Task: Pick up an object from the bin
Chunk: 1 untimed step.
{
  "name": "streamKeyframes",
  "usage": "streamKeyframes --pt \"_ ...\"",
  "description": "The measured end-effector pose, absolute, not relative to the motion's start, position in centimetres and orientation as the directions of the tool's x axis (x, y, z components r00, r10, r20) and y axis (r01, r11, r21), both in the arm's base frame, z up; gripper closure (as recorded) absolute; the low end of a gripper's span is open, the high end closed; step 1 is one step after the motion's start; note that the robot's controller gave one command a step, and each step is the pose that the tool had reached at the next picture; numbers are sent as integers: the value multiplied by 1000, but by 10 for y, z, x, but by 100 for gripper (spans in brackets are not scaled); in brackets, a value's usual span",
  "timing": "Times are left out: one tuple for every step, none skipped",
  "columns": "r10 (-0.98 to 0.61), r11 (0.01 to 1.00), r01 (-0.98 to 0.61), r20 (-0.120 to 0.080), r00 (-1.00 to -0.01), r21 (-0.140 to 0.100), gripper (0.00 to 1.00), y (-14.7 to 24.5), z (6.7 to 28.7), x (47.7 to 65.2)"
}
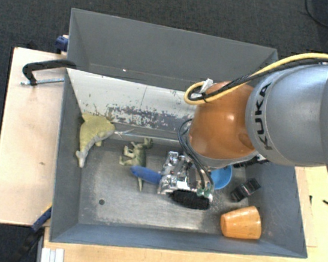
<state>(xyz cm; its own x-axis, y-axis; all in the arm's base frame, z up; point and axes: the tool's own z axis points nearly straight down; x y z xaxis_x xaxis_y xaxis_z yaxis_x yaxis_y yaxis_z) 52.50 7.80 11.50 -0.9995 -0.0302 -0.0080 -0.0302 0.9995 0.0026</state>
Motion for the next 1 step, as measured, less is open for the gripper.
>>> streamKeyframes --pt "-30 1000 -30 -12 -999 3 100 79 175 527"
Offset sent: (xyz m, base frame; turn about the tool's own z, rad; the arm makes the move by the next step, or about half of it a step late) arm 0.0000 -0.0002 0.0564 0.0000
